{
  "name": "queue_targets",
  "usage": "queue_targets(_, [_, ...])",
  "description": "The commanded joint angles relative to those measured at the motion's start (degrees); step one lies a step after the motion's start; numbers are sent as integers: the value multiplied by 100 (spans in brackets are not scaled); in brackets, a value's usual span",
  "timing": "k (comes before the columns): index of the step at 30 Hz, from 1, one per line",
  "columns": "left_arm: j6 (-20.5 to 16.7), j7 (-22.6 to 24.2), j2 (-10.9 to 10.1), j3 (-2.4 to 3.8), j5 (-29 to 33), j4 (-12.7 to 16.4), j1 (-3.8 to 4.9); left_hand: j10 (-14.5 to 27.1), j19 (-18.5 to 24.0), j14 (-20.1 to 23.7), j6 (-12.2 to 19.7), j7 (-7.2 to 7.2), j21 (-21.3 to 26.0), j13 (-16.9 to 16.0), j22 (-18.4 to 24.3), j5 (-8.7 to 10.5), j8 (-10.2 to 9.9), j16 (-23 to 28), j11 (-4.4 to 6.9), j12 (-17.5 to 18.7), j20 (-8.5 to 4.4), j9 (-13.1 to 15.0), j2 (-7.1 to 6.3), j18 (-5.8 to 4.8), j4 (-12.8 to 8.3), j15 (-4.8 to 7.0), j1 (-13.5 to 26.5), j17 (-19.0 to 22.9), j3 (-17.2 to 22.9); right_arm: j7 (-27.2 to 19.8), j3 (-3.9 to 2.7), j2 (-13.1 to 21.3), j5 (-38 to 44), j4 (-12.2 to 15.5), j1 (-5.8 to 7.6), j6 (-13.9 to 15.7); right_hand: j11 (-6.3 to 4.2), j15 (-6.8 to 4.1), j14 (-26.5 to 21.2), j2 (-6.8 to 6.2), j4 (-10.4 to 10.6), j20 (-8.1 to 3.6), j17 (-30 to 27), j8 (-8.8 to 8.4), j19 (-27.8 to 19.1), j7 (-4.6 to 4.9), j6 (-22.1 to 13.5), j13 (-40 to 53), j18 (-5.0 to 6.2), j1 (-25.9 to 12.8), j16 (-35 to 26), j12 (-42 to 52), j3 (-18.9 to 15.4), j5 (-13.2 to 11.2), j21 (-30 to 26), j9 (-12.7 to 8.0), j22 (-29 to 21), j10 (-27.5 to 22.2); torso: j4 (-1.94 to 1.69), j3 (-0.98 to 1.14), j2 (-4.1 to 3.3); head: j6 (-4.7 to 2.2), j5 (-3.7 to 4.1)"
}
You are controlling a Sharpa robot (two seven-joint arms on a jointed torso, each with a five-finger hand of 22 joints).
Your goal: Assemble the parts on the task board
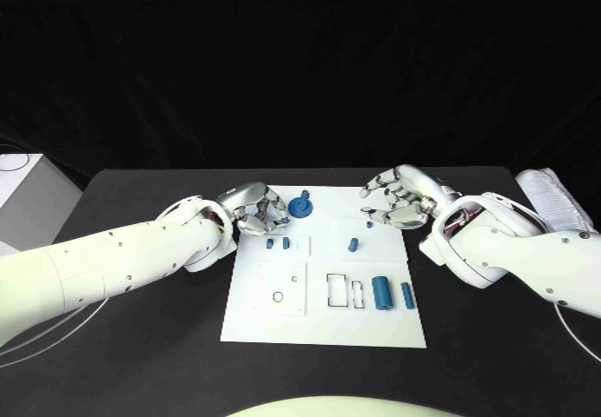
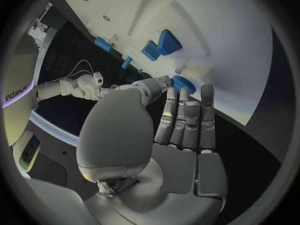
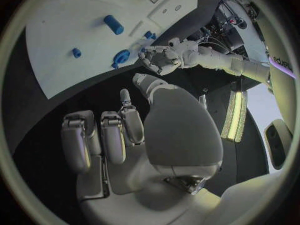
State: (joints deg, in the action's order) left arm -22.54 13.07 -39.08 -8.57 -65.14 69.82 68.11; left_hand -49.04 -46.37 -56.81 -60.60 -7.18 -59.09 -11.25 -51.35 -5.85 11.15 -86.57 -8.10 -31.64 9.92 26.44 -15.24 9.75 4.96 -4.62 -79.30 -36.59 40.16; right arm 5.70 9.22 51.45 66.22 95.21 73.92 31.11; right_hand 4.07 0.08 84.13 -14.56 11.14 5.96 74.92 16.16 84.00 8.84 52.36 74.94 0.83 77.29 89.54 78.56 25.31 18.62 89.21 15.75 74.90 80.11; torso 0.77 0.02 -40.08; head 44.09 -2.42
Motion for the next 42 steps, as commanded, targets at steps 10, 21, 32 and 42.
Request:
queue_targets(10, [176, -61, 19, 6, -105, 23, 0, 3, 6, -51, -112, -15, -61, -70, -34, 12, 24, -53, 75, -137, 29, 12, 93, 84, -65, 49, -3, -23, 7, -22, 0, 11, 57, 14, -5, -41, -13, -31, 543, 8, 0, -23, 1348, 25, 550, -3, -24, 468, -56, -49, -31, 3, 33, -6, -21, -5, 1444, 18, -3, 0, -1, 5, 7])
queue_targets(21, [228, -89, 9, 5, -130, 33, 0, -5, 8, -47, -130, -20, -68, -84, -40, 14, 32, -55, 86, -164, 23, 16, 102, 84, -69, 58, -1, -13, 5, -24, 0, 12, 57, 13, -5, -36, -13, -31, 543, 8, 0, -23, 1348, 25, 550, -3, -24, 468, -56, -49, -31, 3, 33, -6, -21, -5, 1444, 18, -7, -2, -1, 8, 3])
queue_targets(32, [307, -159, 1, 5, -141, 30, 0, -5, 9, -34, -135, -26, -71, -89, -43, 14, 33, -54, 93, -174, 20, 18, 104, 85, -72, 63, -2, 9, 5, -25, 0, 12, 57, 11, -5, -34, -13, -31, 543, 8, 0, -23, 1348, 25, 550, -3, -24, 468, -56, -49, -31, 3, 33, -6, -21, -5, 1444, 18, -8, -2, -1, 12, 4])
queue_targets(42, [379, -331, 4, 5, -241, 21, 0, 2, 11, -19, -138, -44, -78, -99, -49, 14, 33, -52, 107, -193, 10, 18, 120, 86, -84, 76, -14, 33, 12, -27, 0, 17, 57, 14, -5, -30, -15, -33, 542, -1, -2, -25, 1345, 33, 548, -4, -25, 462, -55, -62, -33, 2, 42, -7, -26, -7, 1440, 20, -3, 0, -1, 17, -3])
